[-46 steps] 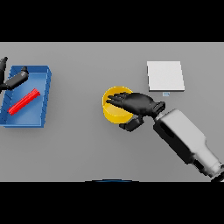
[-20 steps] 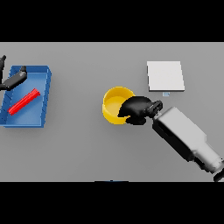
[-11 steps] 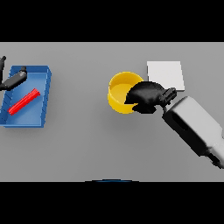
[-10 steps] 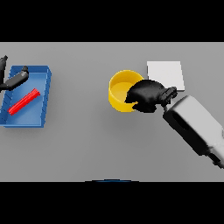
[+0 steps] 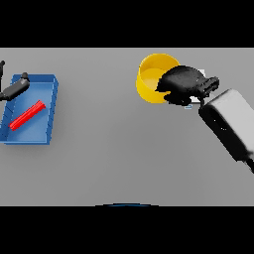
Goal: Pick up the red beaker and tilt it to pour out 1 green nut into yellow bowl. Pick up the yellow bowl and place it on the metallic measuring scale.
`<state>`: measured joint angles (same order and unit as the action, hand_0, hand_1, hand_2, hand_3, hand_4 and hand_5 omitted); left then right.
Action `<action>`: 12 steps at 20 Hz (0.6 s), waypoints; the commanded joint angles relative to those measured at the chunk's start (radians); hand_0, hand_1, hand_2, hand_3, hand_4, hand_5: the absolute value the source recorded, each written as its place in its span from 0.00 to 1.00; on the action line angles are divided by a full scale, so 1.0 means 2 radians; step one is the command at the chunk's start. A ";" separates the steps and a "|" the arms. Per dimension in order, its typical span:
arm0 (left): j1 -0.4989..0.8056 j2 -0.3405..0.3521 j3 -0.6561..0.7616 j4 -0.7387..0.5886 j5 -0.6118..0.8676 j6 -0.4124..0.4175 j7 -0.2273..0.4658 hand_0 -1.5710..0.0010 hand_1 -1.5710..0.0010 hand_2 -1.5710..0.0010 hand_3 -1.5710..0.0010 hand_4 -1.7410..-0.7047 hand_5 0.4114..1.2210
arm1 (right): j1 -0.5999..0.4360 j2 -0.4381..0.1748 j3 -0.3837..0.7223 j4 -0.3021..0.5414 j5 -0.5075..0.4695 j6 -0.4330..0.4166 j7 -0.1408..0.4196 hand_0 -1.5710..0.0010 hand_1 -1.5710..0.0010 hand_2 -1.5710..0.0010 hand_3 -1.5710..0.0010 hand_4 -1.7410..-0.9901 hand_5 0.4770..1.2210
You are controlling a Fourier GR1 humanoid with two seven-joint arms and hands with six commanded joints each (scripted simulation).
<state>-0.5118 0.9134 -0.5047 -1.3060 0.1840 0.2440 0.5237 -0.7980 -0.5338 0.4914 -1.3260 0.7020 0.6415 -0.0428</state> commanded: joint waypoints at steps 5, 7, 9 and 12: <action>0.006 0.014 -0.002 -0.024 0.001 0.000 0.030 1.00 1.00 1.00 1.00 0.90 0.41 | -0.013 -0.013 -0.021 0.077 0.006 -0.035 -0.014 0.00 0.00 0.00 0.22 0.03 1.00; 0.001 0.010 -0.004 -0.021 0.000 0.000 0.036 1.00 1.00 1.00 1.00 0.89 0.43 | -0.019 -0.018 -0.029 0.112 0.009 -0.050 -0.022 0.00 0.00 0.00 0.23 0.03 1.00; 0.006 0.011 -0.004 -0.024 0.001 0.002 0.037 1.00 1.00 1.00 1.00 0.88 0.44 | -0.025 -0.017 -0.033 0.148 0.013 -0.065 -0.029 0.00 0.00 0.00 0.25 0.03 1.00; 0.006 0.014 -0.004 -0.023 -0.002 0.002 0.039 1.00 1.00 1.00 1.00 0.89 0.45 | -0.032 -0.011 -0.037 0.192 0.021 -0.089 -0.037 0.00 0.00 0.00 0.25 0.03 1.00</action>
<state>-0.4996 0.9414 -0.5121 -1.3528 0.1804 0.2483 0.6019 -0.8622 -0.5560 0.4184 -0.9407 0.7444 0.4638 -0.1122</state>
